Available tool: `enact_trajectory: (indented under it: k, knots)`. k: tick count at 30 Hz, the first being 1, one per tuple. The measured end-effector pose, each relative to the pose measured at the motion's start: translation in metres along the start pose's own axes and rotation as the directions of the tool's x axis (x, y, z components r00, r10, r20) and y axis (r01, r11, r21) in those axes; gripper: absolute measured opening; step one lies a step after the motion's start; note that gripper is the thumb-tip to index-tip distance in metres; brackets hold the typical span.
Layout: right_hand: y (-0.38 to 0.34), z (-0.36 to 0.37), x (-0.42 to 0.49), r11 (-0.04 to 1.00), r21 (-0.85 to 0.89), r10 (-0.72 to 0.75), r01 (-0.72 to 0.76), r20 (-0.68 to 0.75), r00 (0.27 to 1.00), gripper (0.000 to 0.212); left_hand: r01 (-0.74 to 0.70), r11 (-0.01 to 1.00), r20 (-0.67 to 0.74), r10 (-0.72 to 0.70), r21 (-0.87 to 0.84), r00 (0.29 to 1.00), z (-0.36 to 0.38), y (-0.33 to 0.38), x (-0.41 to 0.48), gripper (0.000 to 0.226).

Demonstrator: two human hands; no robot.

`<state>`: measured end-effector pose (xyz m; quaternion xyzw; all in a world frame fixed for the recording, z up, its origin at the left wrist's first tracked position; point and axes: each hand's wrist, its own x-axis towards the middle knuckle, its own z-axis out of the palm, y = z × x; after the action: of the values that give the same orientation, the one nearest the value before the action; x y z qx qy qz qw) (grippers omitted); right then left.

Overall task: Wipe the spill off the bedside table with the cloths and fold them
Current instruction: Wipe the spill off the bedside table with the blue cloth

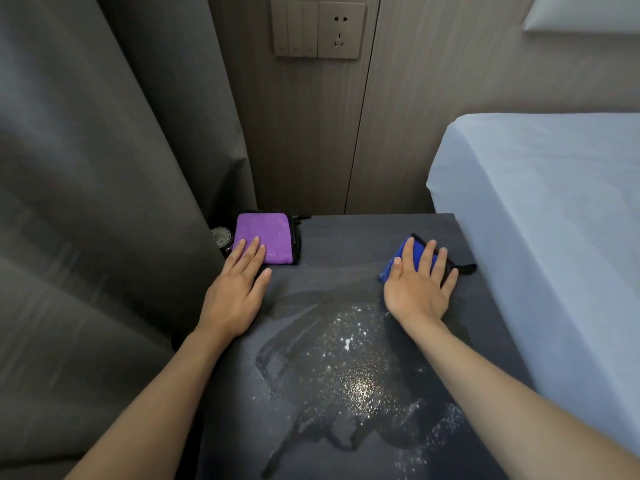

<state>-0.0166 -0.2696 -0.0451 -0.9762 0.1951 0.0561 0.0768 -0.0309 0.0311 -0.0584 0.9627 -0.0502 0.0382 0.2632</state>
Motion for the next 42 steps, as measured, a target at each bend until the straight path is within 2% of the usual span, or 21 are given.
enact_trajectory:
  k: [8,14,17,30,34,39,42]
  knots:
    - [-0.045,0.006,-0.028,0.995,0.001,0.101,-0.101,0.008,0.995,0.062,0.006,0.999,-0.01,-0.006,-0.036,1.0,0.0,0.002,0.0,0.063]
    - [-0.093,0.026,-0.061,0.999,0.039,-0.023,0.025,-0.04,0.999,0.062,0.016,0.998,-0.001,-0.017,-0.065,1.0,-0.002,0.003,-0.001,0.065]
    - [-0.109,0.034,-0.075,0.996,0.05,-0.074,0.077,-0.063,0.995,0.062,0.02,1.0,-0.002,-0.02,-0.01,1.0,-0.003,0.004,-0.001,0.066]
    - [-0.13,0.046,-0.101,0.988,0.06,-0.136,0.142,-0.086,0.987,0.062,0.003,1.0,0.016,-0.003,0.004,1.0,-0.007,0.005,-0.002,0.065]
    - [-0.158,0.055,-0.129,0.969,0.106,-0.218,0.224,-0.068,0.974,0.062,-0.006,0.999,0.054,0.004,0.041,0.999,-0.008,0.003,-0.001,0.066]
    - [-0.165,0.057,-0.136,0.958,0.049,-0.282,0.282,-0.005,0.959,0.063,-0.025,1.0,0.103,0.024,0.008,0.994,-0.008,0.001,0.001,0.066]
    - [-0.16,0.054,-0.135,0.932,0.012,-0.363,0.363,0.044,0.931,0.063,-0.057,0.997,0.137,0.049,0.053,0.989,-0.009,0.002,0.0,0.062]
